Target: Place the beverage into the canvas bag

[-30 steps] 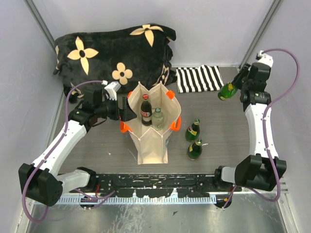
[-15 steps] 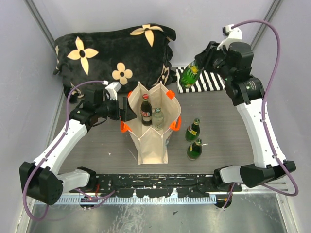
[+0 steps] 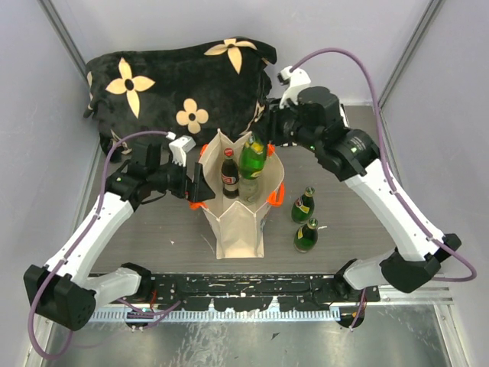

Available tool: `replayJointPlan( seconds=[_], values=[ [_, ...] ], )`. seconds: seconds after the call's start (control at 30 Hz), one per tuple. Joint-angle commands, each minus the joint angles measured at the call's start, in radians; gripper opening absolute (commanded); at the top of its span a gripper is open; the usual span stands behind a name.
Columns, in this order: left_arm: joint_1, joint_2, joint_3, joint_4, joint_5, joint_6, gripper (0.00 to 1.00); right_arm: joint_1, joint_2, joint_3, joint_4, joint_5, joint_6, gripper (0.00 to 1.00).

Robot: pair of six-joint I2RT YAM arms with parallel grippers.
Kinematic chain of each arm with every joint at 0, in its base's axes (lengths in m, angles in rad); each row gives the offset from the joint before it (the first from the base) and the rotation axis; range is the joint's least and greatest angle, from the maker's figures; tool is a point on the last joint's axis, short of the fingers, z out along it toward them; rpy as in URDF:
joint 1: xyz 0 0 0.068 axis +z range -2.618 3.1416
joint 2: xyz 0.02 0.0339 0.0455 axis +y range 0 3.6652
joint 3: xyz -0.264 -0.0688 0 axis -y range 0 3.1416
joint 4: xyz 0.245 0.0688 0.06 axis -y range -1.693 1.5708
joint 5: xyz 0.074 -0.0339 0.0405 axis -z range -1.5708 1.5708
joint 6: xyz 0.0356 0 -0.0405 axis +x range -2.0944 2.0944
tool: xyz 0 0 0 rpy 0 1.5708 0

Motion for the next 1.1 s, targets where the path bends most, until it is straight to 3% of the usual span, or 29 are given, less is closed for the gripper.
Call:
replayJointPlan(
  seconds=[0.0, 0.57, 1.07],
  values=[
    [-0.013, -0.057, 0.011, -0.103, 0.066, 0.068, 0.98, 0.069, 0.012, 0.035, 0.174, 0.043, 0.014, 0.01],
    [-0.028, -0.123, -0.022, -0.205, 0.136, 0.143, 0.98, 0.271, 0.145, -0.096, 0.32, 0.136, -0.098, 0.01],
    [-0.027, -0.066, 0.016, -0.219, 0.182, 0.191, 0.98, 0.315, 0.175, -0.328, 0.531, 0.25, -0.189, 0.01]
  ],
)
